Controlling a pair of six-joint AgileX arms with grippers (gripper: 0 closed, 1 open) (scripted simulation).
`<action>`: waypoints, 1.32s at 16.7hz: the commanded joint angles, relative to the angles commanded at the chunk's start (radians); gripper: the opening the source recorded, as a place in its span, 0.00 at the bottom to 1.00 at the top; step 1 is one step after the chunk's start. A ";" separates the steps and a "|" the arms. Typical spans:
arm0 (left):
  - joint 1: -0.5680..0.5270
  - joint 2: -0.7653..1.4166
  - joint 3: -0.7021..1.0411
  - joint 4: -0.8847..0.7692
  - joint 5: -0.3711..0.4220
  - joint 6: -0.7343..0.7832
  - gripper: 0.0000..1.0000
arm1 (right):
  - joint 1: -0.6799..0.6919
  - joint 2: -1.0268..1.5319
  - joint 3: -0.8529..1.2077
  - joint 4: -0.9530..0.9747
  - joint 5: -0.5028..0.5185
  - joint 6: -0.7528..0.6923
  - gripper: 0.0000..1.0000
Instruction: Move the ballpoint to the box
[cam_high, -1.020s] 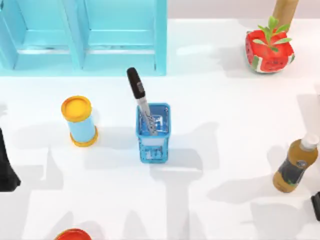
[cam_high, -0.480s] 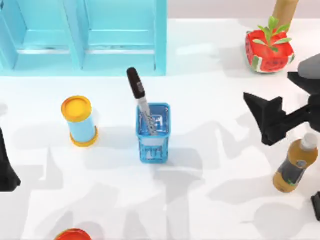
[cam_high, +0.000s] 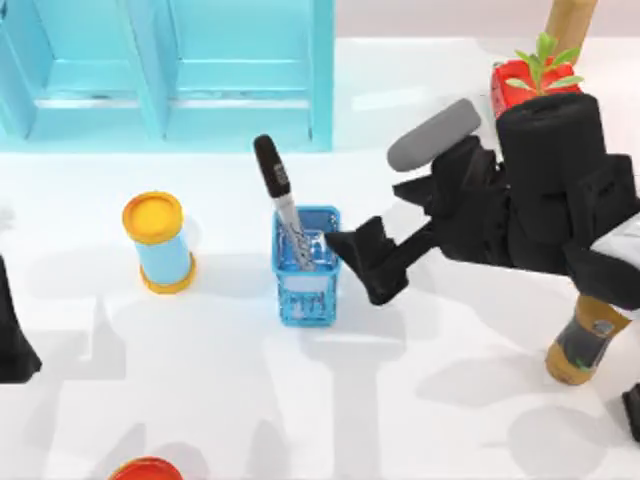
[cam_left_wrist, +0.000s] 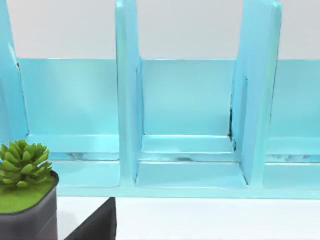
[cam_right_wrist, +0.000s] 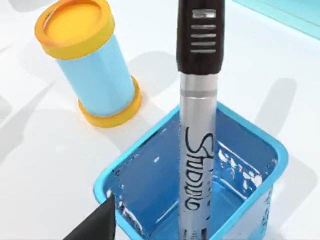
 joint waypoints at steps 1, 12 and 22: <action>0.000 0.000 0.000 0.000 0.000 0.000 1.00 | 0.012 0.030 0.014 0.002 -0.005 0.001 1.00; 0.000 0.000 0.000 0.000 0.000 0.000 1.00 | 0.045 0.176 0.113 0.044 0.010 0.016 1.00; 0.000 0.000 0.000 0.000 0.000 0.000 1.00 | 0.095 0.448 0.300 0.130 0.056 0.045 1.00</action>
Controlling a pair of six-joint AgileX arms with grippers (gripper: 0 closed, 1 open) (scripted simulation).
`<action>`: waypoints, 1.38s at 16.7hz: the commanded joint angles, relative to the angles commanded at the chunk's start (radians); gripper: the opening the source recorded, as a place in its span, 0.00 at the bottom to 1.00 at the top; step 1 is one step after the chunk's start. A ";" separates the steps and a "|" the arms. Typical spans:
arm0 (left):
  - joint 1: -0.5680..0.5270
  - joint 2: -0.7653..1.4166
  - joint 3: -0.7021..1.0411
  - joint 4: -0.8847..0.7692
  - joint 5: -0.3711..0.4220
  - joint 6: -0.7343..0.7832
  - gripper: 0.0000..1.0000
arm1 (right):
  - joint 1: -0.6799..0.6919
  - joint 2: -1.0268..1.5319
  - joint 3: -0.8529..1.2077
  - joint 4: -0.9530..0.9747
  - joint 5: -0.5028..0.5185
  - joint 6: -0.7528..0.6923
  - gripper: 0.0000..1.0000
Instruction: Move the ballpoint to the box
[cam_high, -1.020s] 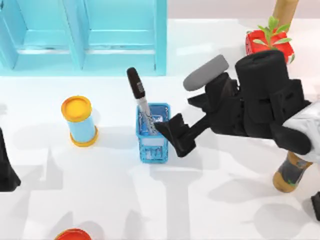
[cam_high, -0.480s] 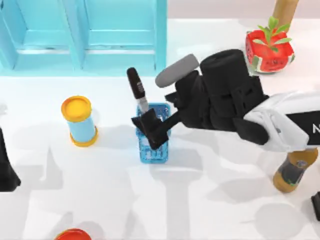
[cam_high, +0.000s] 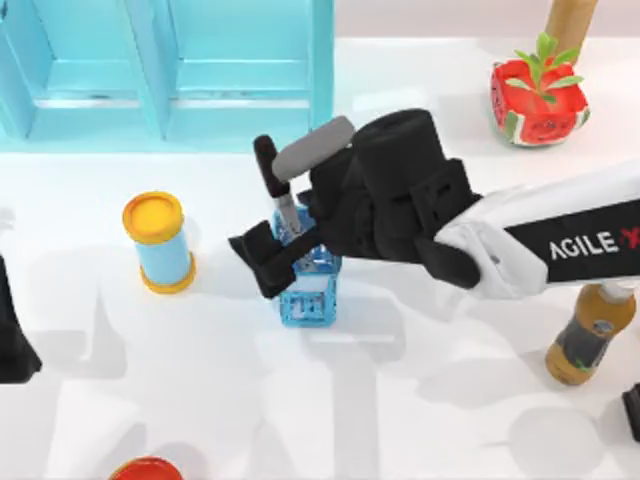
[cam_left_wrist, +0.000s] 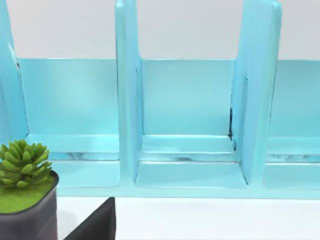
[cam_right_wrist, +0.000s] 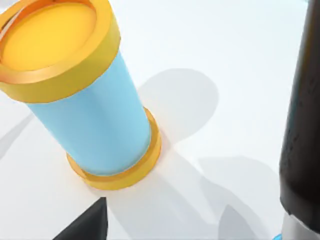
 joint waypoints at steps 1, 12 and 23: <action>0.000 0.000 0.000 0.000 0.000 0.000 1.00 | 0.000 0.000 0.000 0.000 0.000 0.000 1.00; 0.000 0.000 0.000 0.000 0.000 0.000 1.00 | 0.000 0.000 0.000 0.000 0.000 0.000 0.17; 0.000 0.000 0.000 0.000 0.000 0.000 1.00 | 0.000 -0.008 0.009 0.000 -0.001 0.004 0.00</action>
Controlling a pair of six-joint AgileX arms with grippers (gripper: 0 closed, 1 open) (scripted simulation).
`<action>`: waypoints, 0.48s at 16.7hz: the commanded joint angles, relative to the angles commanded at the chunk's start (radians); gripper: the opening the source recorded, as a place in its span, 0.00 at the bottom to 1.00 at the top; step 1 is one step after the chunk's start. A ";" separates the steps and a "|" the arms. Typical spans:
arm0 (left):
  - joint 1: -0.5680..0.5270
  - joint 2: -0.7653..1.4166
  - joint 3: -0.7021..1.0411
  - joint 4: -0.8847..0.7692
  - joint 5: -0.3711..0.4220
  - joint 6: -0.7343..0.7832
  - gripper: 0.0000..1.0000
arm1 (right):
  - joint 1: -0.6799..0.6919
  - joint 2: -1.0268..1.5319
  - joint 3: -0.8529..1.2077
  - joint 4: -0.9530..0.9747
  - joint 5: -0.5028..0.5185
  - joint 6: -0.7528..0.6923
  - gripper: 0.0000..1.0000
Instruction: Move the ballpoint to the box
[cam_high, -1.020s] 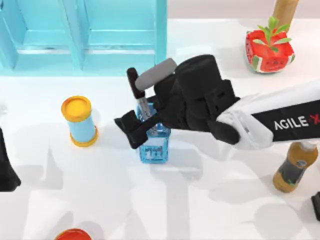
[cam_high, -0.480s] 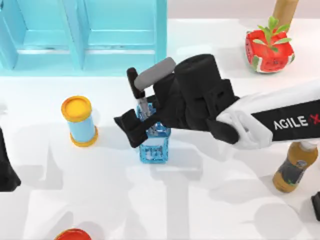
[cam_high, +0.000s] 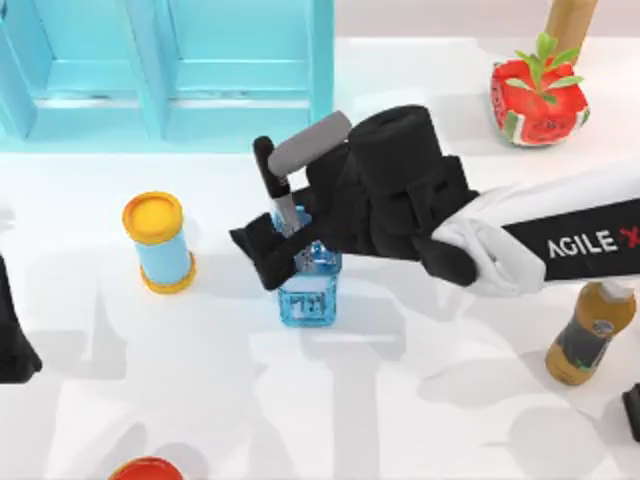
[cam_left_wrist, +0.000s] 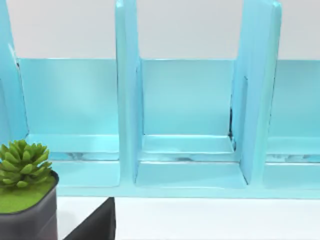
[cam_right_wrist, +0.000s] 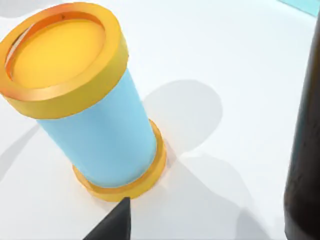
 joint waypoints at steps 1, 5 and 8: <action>0.000 0.000 0.000 0.000 0.000 0.000 1.00 | -0.002 -0.002 0.000 -0.002 -0.001 -0.001 0.00; 0.000 0.000 0.000 0.000 0.000 0.000 1.00 | -0.072 -0.092 0.003 -0.115 -0.059 -0.045 0.00; 0.000 0.000 0.000 0.000 0.000 0.000 1.00 | -0.167 -0.229 0.016 -0.301 -0.141 -0.106 0.00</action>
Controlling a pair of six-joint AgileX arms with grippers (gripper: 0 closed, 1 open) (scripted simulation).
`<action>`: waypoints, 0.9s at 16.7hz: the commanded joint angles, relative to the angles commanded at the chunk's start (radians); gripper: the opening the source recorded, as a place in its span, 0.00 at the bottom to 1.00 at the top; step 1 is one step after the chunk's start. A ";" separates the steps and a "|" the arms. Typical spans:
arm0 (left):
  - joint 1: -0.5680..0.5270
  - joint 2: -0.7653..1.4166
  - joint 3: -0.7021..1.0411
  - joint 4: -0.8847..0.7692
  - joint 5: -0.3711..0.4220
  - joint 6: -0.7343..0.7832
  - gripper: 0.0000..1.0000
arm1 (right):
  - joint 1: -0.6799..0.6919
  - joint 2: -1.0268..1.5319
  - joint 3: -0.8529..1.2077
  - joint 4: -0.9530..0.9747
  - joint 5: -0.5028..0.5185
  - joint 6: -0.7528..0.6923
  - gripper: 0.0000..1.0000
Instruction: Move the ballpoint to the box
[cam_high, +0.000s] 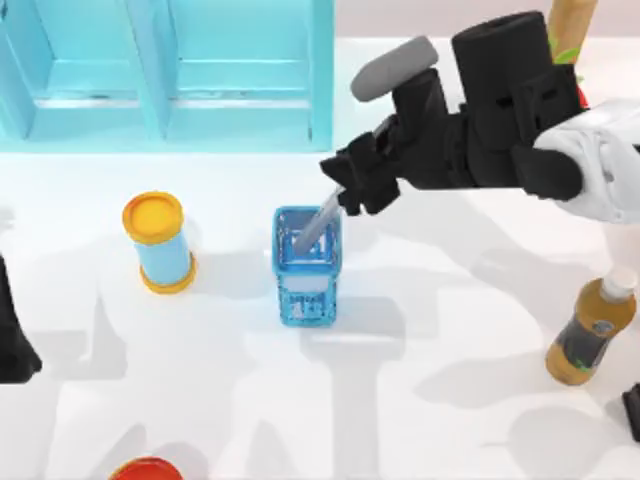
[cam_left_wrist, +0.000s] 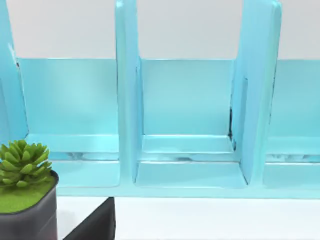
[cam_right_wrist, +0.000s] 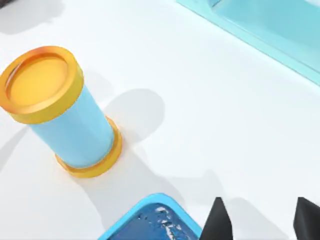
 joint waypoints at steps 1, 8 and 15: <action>0.000 0.000 0.000 0.000 0.000 0.000 1.00 | -0.034 -0.052 0.005 -0.069 -0.031 -0.022 0.00; 0.000 0.000 0.000 0.000 0.000 0.000 1.00 | -0.192 -0.274 0.022 -0.323 -0.163 -0.118 0.00; 0.000 0.000 0.000 0.000 0.000 0.000 1.00 | -0.252 -0.268 0.057 -0.392 -0.146 -0.176 0.00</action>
